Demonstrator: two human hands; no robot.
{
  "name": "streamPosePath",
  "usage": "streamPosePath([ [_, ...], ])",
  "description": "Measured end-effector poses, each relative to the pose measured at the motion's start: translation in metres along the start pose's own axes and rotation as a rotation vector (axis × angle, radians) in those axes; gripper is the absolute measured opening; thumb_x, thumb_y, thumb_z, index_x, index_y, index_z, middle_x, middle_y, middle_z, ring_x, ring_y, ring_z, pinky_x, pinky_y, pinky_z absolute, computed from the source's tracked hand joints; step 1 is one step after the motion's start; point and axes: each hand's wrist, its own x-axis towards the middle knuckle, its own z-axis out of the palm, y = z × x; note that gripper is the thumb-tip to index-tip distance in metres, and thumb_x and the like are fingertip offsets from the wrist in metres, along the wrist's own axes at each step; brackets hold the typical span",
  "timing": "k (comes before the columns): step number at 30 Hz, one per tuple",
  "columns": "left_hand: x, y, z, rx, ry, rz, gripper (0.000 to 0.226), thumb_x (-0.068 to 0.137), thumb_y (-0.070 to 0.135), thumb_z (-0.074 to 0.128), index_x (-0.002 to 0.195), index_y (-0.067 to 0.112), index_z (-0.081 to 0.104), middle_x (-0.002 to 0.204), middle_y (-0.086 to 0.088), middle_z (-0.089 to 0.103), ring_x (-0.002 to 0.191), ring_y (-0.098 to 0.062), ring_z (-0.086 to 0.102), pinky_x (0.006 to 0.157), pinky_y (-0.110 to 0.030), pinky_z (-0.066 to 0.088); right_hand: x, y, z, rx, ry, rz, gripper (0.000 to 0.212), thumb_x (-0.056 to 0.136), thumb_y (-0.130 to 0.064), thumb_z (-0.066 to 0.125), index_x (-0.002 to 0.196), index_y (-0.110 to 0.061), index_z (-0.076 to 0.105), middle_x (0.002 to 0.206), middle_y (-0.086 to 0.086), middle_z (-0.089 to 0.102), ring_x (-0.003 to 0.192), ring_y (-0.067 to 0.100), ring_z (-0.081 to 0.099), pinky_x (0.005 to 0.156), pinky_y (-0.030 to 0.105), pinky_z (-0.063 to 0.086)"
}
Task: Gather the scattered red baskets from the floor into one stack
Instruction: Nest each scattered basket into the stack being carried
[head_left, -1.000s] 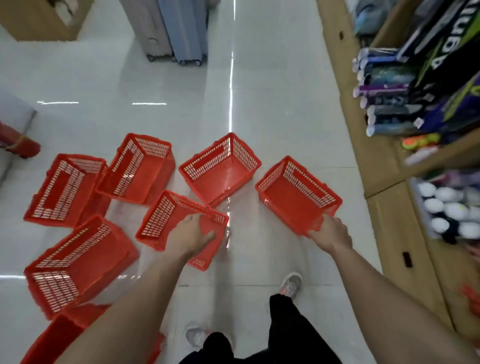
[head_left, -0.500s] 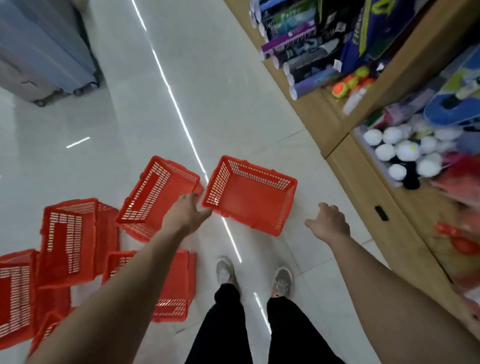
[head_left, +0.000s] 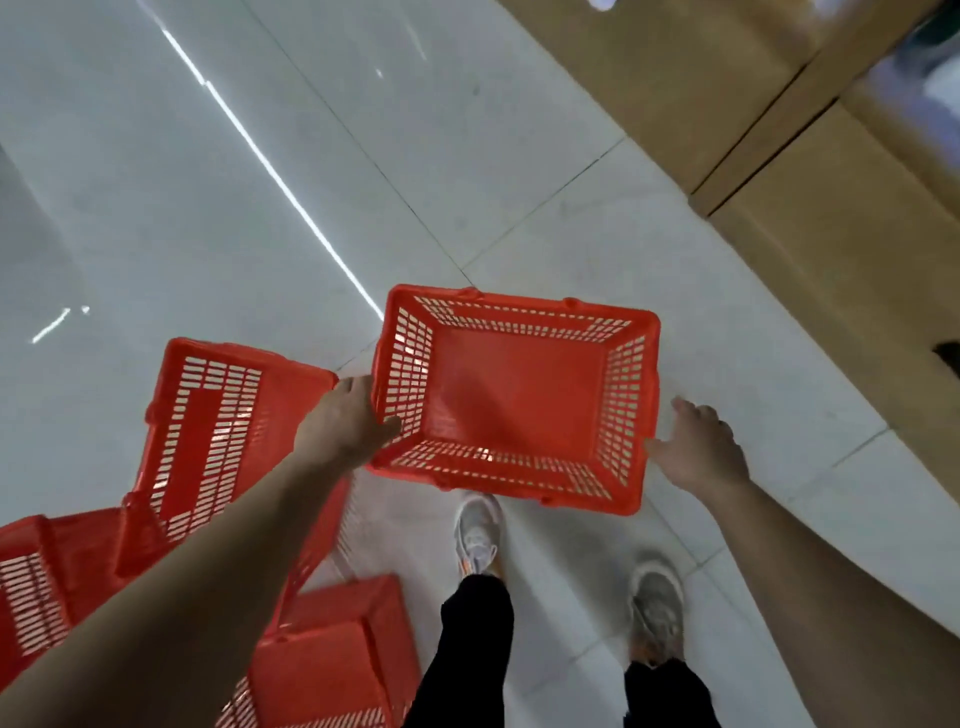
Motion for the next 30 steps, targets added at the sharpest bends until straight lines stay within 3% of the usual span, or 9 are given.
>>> streamPosePath([
  [5,0.086,-0.037,0.054,-0.087,0.010,-0.072,0.081,0.081,0.042,0.071,0.145,0.009,0.034,0.141,-0.020,0.050,0.125,-0.039,0.053,0.099,-0.054,0.046,0.064,0.000,0.066,0.078,0.070,0.089,0.072,0.082,-0.040,0.070,0.138,-0.007,0.040,0.130,0.023,0.051,0.119,0.045,0.049,0.098,0.051,0.044],
  [9,0.122,-0.044,0.082,-0.268,-0.067,0.009,0.060,0.083,0.028,0.069,0.134,0.011,0.043,0.127,-0.014,0.063,0.110,-0.035,0.064,0.089,-0.054,0.054,0.086,-0.004,0.099,0.286,0.136,0.114,0.069,0.087,-0.019,0.063,0.143,-0.007,0.023,0.128,0.023,0.056,0.110,0.044,0.059,0.091,0.055,0.050],
  [11,0.125,-0.045,0.090,-0.282,-0.007,-0.015,0.051,0.087,0.026,0.065,0.129,0.010,0.042,0.121,-0.016,0.064,0.100,-0.035,0.067,0.080,-0.047,0.056,0.085,-0.005,0.104,0.293,0.178,0.093,0.066,0.091,-0.015,0.056,0.146,-0.009,0.019,0.128,0.024,0.056,0.109,0.045,0.060,0.089,0.057,0.051],
  [14,0.108,-0.052,0.082,-0.221,0.115,-0.010,0.036,0.092,0.023,0.059,0.122,0.010,0.043,0.112,-0.021,0.065,0.096,-0.043,0.065,0.071,-0.039,0.044,0.070,-0.005,0.094,0.250,0.234,0.054,0.064,0.094,-0.016,0.050,0.149,-0.010,0.018,0.129,0.023,0.054,0.110,0.045,0.059,0.088,0.057,0.051],
  [18,0.059,-0.068,0.041,-0.168,0.190,0.051,0.045,0.086,0.019,0.065,0.125,0.009,0.044,0.104,-0.023,0.065,0.092,-0.046,0.062,0.072,-0.046,0.045,0.024,-0.006,0.045,0.272,0.252,-0.093,0.055,0.091,-0.018,0.060,0.141,-0.016,0.036,0.120,0.016,0.063,0.101,0.037,0.064,0.082,0.041,0.051],
  [24,-0.081,-0.063,-0.035,-0.336,0.285,-0.058,0.044,0.082,0.024,0.074,0.114,0.021,0.045,0.083,0.000,0.060,0.076,-0.035,0.064,0.061,-0.036,0.039,-0.088,0.003,-0.058,0.401,0.243,-0.235,0.046,0.094,-0.020,0.060,0.136,-0.030,0.045,0.115,-0.005,0.065,0.099,0.019,0.064,0.085,0.033,0.049],
  [30,-0.263,-0.046,-0.086,-0.469,0.465,-0.244,0.045,0.083,0.024,0.074,0.118,0.016,0.046,0.091,-0.012,0.066,0.084,-0.040,0.065,0.066,-0.037,0.041,-0.199,0.001,-0.164,0.410,0.232,-0.389,0.044,0.090,-0.018,0.060,0.131,-0.031,0.050,0.116,-0.004,0.067,0.102,0.021,0.065,0.089,0.041,0.053],
])
